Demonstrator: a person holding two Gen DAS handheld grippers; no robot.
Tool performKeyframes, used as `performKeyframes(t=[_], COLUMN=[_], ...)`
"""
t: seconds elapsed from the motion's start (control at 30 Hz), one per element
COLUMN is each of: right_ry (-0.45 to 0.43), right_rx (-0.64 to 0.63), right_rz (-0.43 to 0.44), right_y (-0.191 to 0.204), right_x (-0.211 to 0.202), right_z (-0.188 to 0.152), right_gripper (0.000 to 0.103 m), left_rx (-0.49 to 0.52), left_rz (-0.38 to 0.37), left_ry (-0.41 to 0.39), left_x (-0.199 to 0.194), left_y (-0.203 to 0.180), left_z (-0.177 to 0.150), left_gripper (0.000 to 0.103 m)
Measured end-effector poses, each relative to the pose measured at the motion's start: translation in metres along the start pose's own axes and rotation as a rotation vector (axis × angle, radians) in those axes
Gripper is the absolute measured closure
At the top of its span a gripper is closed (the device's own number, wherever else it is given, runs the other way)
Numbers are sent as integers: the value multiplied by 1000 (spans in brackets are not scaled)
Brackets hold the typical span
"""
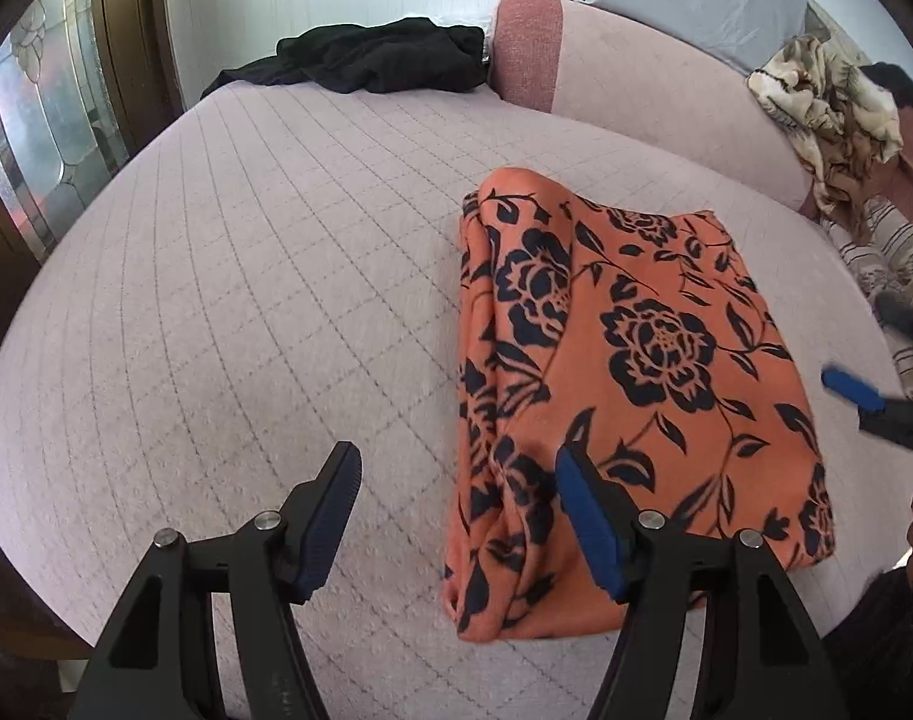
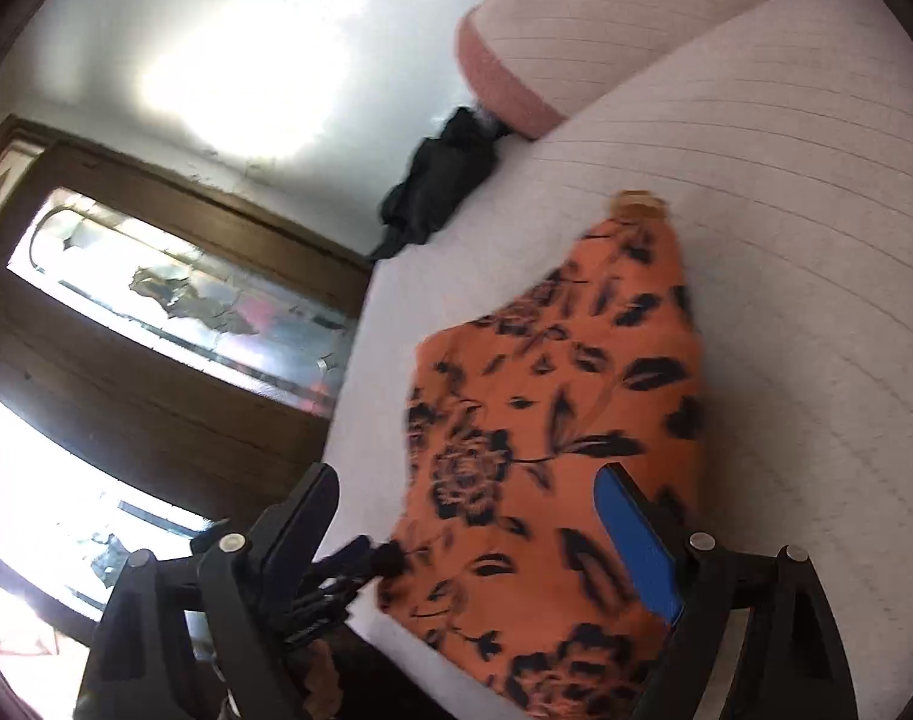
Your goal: Fold small clothes
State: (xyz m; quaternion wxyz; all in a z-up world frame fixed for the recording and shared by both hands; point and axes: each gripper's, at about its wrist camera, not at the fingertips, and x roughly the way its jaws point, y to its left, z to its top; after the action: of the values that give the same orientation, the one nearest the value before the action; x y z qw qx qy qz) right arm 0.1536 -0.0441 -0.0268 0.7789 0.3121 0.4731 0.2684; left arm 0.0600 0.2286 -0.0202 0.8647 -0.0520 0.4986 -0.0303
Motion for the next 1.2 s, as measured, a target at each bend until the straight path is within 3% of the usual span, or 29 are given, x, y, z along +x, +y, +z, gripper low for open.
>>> performKeyframes(t=[0.1,0.17,0.5,0.7,0.8,0.87,0.9,0.93,0.97,1.0,1.1,1.2], right_ry=[47,79,94,78,87,138,158,169,177,173,151,88], right_rx=[91,90,74,51,38,38,12,-57,-102,-119,-194,-280], right_rz=[-48,-34,-65,-91,-97,-104,-106,-134,-170,-174,-163,-183], right_y=[-37,-44,-35,-25,-25,-26,-23,-14,-9,-6,9,28], right_x=[9,14,20,28,41,60,67,73,77,76,64,40], right_z=[-7,-14,-27,-17,-7,-5,-7,-8,-10,-9,-1,17], right_gripper=[13,13,13,13,13,14,24,36,54,63,69,69], left_rx=[-25,-38,-23,-121,-88,-66,-56,-27,-29,-24,29,22], left_rz=[-5,-10,-54,-250,-281,-255,-253,-289,-317,-298,-280,-342], left_ry=[6,10,4,-15,85,142,106,101,118,107,55,-16], left_x=[7,9,2,-1,34,56,53,50,49,45,30,4], left_y=[-3,-5,-15,21,25,19,17,12,8,5,-12,-19], left_z=[7,6,11,20,22,17,15,15,16,17,23,28], left_gripper=[35,35,33,22,22,21,23,54,64,67,76,79])
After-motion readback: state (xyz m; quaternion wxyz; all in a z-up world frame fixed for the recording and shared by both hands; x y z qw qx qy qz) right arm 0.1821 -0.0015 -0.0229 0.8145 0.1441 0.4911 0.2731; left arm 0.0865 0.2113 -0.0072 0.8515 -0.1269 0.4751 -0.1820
